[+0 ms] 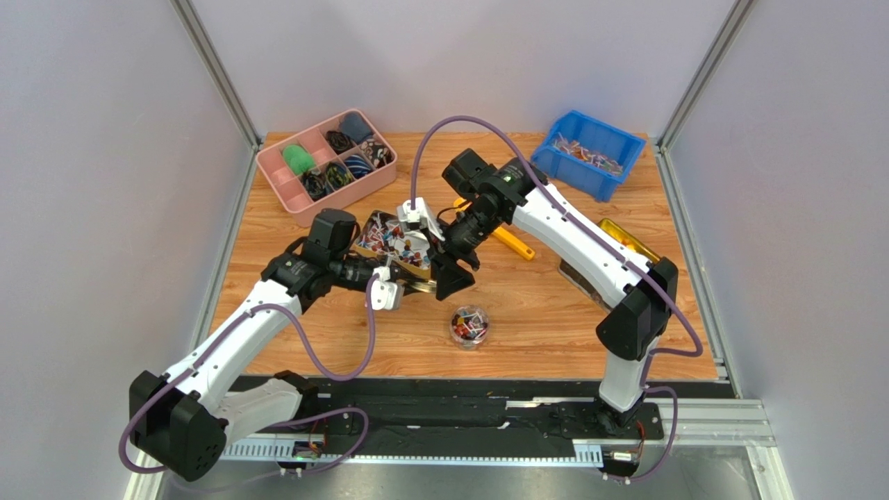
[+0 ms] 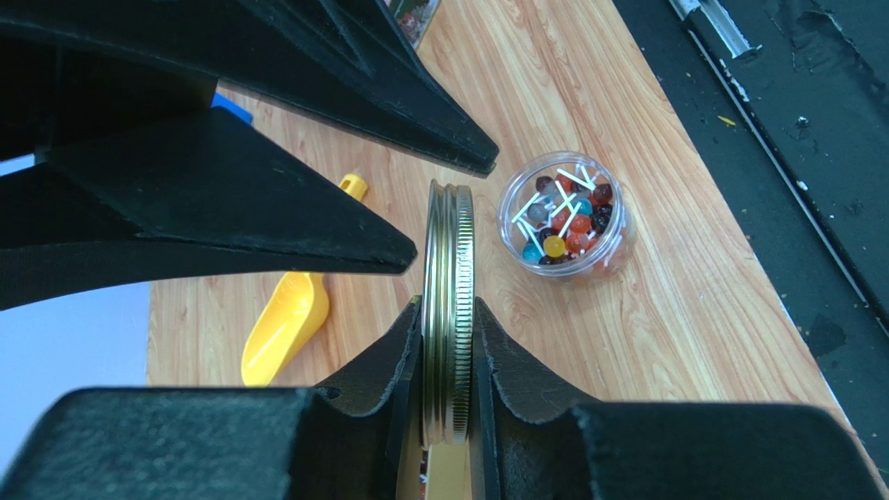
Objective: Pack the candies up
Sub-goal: Pick up the bottle lid at the center of the board.
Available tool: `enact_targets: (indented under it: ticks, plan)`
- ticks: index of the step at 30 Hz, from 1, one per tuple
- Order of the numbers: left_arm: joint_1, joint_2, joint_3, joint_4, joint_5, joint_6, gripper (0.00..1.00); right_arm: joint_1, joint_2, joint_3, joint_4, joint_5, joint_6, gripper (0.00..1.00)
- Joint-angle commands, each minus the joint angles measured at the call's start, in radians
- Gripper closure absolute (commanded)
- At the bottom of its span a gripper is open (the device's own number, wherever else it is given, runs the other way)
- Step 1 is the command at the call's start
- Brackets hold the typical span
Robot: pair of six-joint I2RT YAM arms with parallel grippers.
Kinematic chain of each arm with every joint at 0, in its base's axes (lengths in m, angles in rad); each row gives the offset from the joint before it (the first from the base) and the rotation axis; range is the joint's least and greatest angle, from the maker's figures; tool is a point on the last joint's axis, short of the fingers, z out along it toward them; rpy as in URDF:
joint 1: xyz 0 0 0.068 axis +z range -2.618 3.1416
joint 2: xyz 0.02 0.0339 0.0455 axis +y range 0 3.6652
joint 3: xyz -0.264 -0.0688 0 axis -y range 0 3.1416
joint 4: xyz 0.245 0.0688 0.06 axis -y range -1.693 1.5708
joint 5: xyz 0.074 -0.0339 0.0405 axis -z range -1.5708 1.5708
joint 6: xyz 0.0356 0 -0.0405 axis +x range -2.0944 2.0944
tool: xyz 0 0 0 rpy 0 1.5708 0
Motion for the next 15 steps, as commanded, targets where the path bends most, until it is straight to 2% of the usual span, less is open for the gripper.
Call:
enact_targets:
  ticks: [1,3,5,7,10,11,15]
  plan:
    - [-0.006,-0.002,-0.011,0.012,0.067,-0.039,0.79,-0.014,-0.094,0.006,-0.248,0.083,0.023,0.37]
    - [-0.006,0.001,-0.014,0.045,0.067,-0.086,0.79,-0.022,-0.142,-0.024,-0.183,0.142,0.044,0.31]
    - [-0.006,0.01,-0.02,0.079,0.066,-0.157,0.78,-0.033,-0.177,-0.074,-0.1,0.198,0.085,0.29]
    - [-0.007,0.024,-0.022,0.131,0.067,-0.203,0.78,-0.036,-0.248,-0.125,-0.028,0.316,0.118,0.29]
    - [-0.006,0.057,-0.005,0.205,0.066,-0.359,0.76,-0.034,-0.395,-0.292,0.207,0.5,0.178,0.28]
    - [-0.004,0.071,0.025,0.205,0.064,-0.423,0.76,-0.034,-0.43,-0.345,0.338,0.54,0.199,0.27]
    - [-0.006,0.163,0.125,0.202,0.046,-0.608,0.76,-0.018,-0.594,-0.611,0.635,0.765,0.219,0.26]
